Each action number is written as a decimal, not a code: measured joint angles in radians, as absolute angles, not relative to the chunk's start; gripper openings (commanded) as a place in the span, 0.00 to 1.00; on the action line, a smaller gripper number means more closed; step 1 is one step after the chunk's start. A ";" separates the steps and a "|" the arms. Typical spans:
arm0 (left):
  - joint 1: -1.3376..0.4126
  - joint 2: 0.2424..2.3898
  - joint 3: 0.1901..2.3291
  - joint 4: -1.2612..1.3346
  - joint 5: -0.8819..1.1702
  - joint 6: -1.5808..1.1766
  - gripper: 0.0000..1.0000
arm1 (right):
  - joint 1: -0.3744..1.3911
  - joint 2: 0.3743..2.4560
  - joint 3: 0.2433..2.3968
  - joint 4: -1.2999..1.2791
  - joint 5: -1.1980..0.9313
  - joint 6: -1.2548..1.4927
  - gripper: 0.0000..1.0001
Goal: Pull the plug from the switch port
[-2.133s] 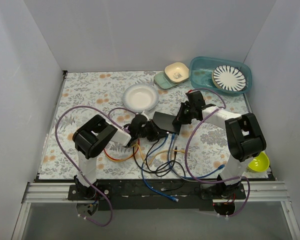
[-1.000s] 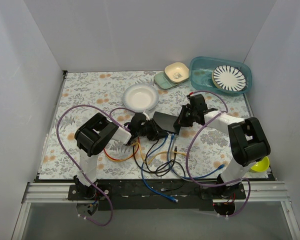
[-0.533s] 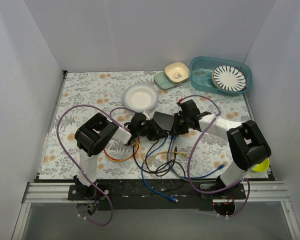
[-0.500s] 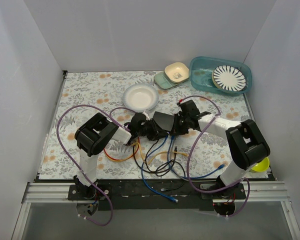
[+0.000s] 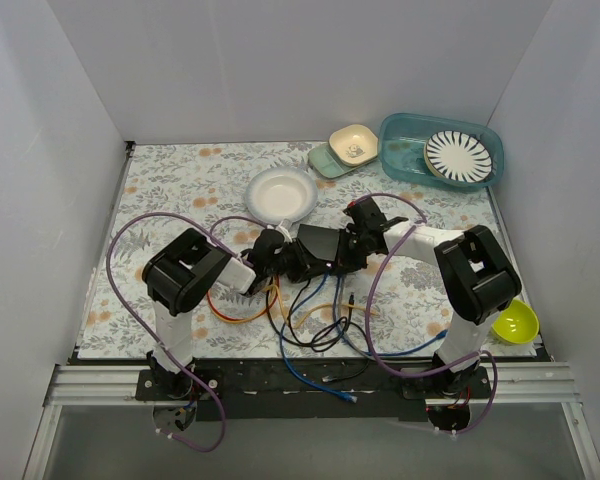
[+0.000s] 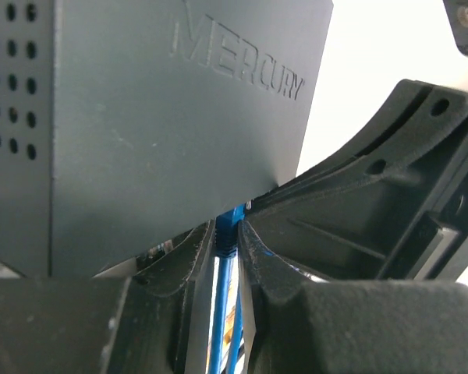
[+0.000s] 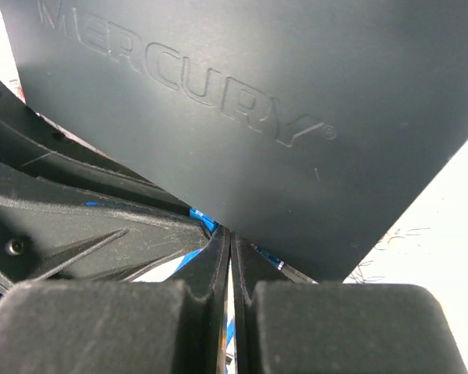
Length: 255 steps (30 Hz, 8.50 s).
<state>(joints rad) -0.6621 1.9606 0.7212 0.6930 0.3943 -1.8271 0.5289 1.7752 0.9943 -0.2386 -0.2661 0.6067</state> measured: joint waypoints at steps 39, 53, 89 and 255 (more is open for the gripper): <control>-0.592 1.670 0.966 0.029 0.217 -1.574 0.48 | 0.414 1.420 0.783 -0.176 -0.144 0.559 0.41; -0.558 2.037 1.252 0.083 0.434 -1.567 0.43 | 0.338 1.548 0.594 0.224 -0.356 0.711 0.52; -0.556 1.995 1.134 0.174 0.483 -1.597 0.41 | 0.244 1.716 0.513 0.618 -0.502 0.959 0.32; -0.493 1.952 1.005 0.288 0.538 -1.714 0.41 | 0.469 1.776 0.735 0.389 -0.473 0.825 0.43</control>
<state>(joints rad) -0.4927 1.9522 1.0054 0.2882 0.5385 -1.7142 0.4694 1.7756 0.7345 0.3893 -0.4732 0.8253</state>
